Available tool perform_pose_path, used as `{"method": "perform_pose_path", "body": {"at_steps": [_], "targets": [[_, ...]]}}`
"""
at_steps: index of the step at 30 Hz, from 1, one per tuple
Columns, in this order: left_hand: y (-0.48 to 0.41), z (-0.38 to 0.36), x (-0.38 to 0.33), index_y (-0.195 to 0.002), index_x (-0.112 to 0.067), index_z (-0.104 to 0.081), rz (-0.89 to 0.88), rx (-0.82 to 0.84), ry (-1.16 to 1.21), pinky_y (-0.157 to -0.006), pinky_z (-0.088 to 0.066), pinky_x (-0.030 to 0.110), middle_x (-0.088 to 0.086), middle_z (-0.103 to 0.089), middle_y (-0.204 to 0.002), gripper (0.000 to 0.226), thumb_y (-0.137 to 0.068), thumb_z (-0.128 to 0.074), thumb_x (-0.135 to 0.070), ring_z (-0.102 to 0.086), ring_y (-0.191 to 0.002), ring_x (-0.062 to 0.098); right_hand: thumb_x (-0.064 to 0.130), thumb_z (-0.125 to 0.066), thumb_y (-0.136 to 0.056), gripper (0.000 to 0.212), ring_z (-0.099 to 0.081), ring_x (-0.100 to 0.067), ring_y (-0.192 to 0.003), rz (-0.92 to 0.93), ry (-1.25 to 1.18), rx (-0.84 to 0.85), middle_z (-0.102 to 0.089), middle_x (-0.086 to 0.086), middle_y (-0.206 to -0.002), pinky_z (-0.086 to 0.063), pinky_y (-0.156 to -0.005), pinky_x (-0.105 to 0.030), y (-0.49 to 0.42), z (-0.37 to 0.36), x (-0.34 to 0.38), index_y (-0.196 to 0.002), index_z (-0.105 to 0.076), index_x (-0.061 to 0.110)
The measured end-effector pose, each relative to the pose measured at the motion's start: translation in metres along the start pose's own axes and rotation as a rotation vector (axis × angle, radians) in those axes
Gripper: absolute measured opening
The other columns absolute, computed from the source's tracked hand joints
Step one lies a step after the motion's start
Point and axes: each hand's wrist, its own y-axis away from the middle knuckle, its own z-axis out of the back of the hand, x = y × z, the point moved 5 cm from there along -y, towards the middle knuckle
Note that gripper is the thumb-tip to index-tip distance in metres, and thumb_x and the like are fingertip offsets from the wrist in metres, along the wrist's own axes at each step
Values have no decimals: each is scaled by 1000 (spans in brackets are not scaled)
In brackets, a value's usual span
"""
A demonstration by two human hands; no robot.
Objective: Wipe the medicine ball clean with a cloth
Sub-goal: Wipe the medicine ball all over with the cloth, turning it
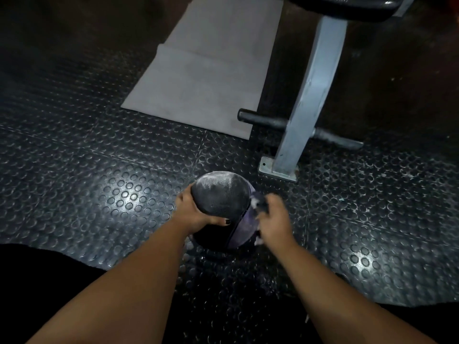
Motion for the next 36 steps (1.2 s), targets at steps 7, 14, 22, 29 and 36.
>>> {"method": "perform_pose_path", "body": {"at_steps": [7,14,22,29,36], "targets": [[15,16,-7,-150,-18,-35,-20,-104,-268,-112,-40,42,12,-36,-140,120,-51,-99,-39,-41,-132,32,17,-58,-91,33,-58,-25,-104,-231,-66,-178,-57,-9,-119,-46,-97,-38,-31,35,-14,-123,-59,13],[3,12,-18,-153,-5,-16,94,18,-321,-115,-36,44,19,-31,-154,138,-47,-101,-30,-36,-141,36,-11,-54,-77,52,-42,-11,-107,332,181,62,-50,0,-113,-31,-97,-11,1,-22,42,-124,-62,9],[4,-12,-16,-154,-12,21,61,-86,-318,-122,-11,58,14,17,-163,157,-54,-97,-42,11,-151,37,-12,-54,-64,51,-40,-14,-106,467,300,158,-57,-7,-110,-33,-92,-15,-3,-42,38,-109,-70,5],[2,-17,-14,-153,-14,25,59,-75,-334,-120,-13,64,8,21,-162,169,-42,-99,-47,16,-151,36,-11,-52,-81,40,-52,-24,-104,180,218,97,-59,-8,-111,-36,-87,-16,-73,-47,35,-117,-66,1],[-1,-10,-14,-153,-16,23,39,-62,-304,-120,-14,62,9,20,-163,169,-41,-100,-46,14,-151,37,-12,-46,-83,44,-50,-28,-105,159,319,112,-53,-12,-109,-45,-94,-31,-82,-57,37,-123,-61,-1]]}}
